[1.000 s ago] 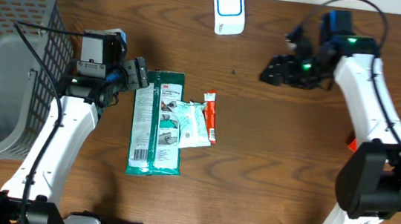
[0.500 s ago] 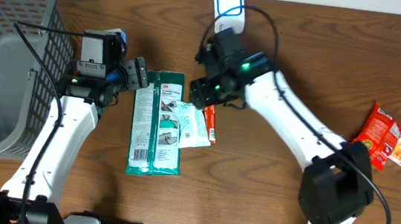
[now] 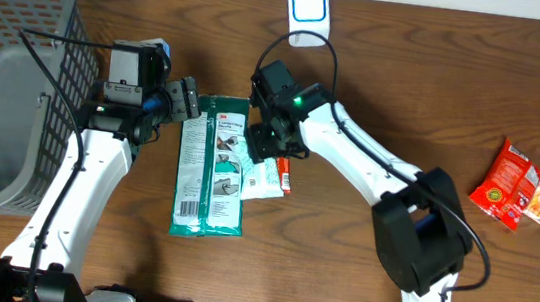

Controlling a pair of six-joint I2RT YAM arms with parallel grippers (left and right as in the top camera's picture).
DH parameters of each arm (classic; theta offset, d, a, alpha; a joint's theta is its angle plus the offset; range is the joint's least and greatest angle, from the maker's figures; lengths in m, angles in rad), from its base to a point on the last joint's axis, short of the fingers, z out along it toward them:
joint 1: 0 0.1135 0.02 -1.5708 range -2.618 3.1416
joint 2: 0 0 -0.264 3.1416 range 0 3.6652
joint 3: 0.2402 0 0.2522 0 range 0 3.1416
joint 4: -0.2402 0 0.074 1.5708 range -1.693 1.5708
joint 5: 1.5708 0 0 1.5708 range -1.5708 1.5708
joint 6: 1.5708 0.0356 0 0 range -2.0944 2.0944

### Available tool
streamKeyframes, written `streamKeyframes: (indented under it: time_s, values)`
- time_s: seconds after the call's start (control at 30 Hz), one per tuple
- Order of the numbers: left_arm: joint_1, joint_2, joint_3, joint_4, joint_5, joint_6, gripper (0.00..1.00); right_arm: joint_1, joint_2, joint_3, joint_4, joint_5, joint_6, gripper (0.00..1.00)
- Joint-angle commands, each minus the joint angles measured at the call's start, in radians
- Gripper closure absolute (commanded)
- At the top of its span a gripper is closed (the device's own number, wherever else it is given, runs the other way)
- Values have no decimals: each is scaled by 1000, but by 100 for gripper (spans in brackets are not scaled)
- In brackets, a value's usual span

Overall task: Scan the item barcode
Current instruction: 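Grasp the wipes pack with the right gripper and drag it right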

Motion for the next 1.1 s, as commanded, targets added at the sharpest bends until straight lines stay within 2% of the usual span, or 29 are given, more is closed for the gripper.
streamKeyframes:
  time_s: [0.0, 0.13, 0.23, 0.4, 0.53, 0.57, 0.7, 0.8, 1.07]
  values:
    - [2, -5, 14, -2, -9, 13, 14, 15, 34, -8, 0, 18, 26, 42]
    - [2, -5, 14, -2, -9, 13, 14, 16, 41, -9, 1, 18, 37, 43]
    - [2, -5, 14, -2, -9, 13, 14, 16, 41, -9, 0, 18, 39, 50]
    - [2, -5, 14, -2, -9, 13, 14, 16, 41, -35, 8, 18, 117, 53]
    - [2, -5, 14, -2, -9, 13, 14, 16, 41, -61, 23, 17, 126, 57]
    - [2, -5, 14, -2, -9, 13, 14, 16, 41, -64, 23, 17, 126, 61]
    - [2, -5, 14, -2, -9, 13, 14, 16, 41, -66, 22, 17, 126, 87]
    - [2, -5, 14, -2, -9, 13, 14, 8, 26, -48, 18, -10, 86, 99]
    - [2, -5, 14, -2, -9, 13, 14, -81, -158, -16, -52, -80, 12, 99]
